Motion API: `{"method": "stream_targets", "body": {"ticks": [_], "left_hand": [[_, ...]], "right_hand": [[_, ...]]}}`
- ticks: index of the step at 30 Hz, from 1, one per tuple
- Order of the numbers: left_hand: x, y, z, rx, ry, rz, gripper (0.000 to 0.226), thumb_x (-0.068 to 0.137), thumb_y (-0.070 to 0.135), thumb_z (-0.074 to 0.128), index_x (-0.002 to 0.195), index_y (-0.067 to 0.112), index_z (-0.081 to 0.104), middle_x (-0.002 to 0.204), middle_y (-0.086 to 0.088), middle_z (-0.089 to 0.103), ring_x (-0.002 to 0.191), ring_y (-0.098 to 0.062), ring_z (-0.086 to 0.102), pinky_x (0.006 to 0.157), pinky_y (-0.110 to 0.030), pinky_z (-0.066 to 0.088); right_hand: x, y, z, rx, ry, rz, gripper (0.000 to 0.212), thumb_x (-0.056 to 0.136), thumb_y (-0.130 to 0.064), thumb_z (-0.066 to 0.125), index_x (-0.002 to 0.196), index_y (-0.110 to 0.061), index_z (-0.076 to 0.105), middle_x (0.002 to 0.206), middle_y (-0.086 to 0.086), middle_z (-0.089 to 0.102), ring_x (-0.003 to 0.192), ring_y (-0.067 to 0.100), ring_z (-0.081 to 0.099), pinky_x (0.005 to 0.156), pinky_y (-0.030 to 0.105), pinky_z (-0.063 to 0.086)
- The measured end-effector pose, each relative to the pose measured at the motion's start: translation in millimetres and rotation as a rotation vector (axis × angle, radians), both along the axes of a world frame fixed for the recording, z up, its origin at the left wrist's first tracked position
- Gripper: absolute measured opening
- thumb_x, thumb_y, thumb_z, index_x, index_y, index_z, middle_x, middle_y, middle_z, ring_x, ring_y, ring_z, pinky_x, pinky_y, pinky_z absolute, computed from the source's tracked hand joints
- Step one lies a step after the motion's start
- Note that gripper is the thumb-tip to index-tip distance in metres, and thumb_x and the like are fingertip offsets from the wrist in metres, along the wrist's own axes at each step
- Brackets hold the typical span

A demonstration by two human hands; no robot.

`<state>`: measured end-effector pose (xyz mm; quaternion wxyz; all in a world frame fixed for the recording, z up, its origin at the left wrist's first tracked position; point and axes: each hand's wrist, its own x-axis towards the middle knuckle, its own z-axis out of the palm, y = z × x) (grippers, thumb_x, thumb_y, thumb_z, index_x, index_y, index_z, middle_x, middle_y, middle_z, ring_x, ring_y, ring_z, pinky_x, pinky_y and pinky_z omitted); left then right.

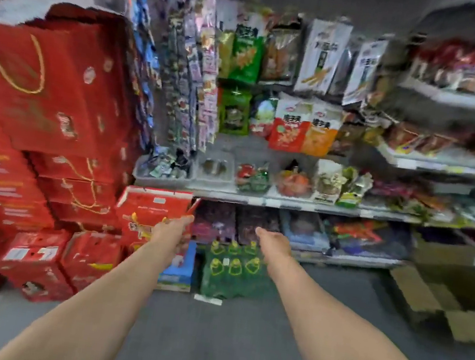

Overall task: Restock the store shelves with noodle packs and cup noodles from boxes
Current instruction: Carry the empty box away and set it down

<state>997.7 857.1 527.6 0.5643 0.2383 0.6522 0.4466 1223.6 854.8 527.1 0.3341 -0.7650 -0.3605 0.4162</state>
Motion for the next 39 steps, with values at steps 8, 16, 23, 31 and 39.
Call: {"method": "stream_targets", "body": {"ticks": [8,16,23,31,39], "left_hand": [[201,84,10,0.046,-0.025,-0.36,0.022,0.09,0.027,0.073,0.103,0.013,0.062,0.092,-0.002,0.062,0.084,-0.02,0.062,0.061,-0.031,0.049],[370,147,6,0.015,-0.07,-0.687,0.016,0.09,0.03,0.073,0.094,0.016,0.066,0.103,-0.006,0.068,0.094,-0.023,0.065,0.077,-0.037,0.05],[500,217,5,-0.031,-0.073,-0.939,0.023,0.092,0.03,0.07,0.107,0.014,0.062,0.092,-0.005,0.06,0.072,-0.014,0.053,0.058,-0.026,0.039],[603,252,-30,-0.109,-0.031,-1.055,0.039,0.092,0.029,0.07,0.126,0.013,0.06,0.098,-0.006,0.061,0.071,-0.014,0.056,0.051,-0.022,0.043],[741,259,-50,-0.096,-0.023,-1.166,0.035,0.094,0.032,0.068,0.123,0.014,0.057,0.116,-0.005,0.058,0.092,-0.018,0.058,0.076,-0.031,0.047]], "right_hand": [[181,-8,5,0.009,0.028,-0.396,0.038,0.087,-0.039,0.067,0.099,-0.004,0.071,0.096,0.017,0.065,0.088,0.03,0.06,0.081,0.038,0.05],[304,1,19,0.034,0.086,-0.742,0.034,0.092,-0.035,0.07,0.069,-0.014,0.056,0.078,0.007,0.058,0.085,0.029,0.057,0.088,0.042,0.053],[389,45,12,0.009,0.098,-0.971,0.031,0.088,-0.042,0.072,0.089,-0.013,0.064,0.107,0.01,0.067,0.106,0.033,0.063,0.098,0.044,0.052],[467,47,-3,-0.034,0.103,-1.146,0.036,0.094,-0.04,0.065,0.073,-0.012,0.056,0.077,0.007,0.054,0.077,0.029,0.052,0.072,0.037,0.043],[583,55,-27,-0.017,0.154,-1.232,0.031,0.093,-0.041,0.066,0.091,-0.011,0.058,0.088,0.009,0.058,0.085,0.031,0.057,0.082,0.044,0.052]]}}
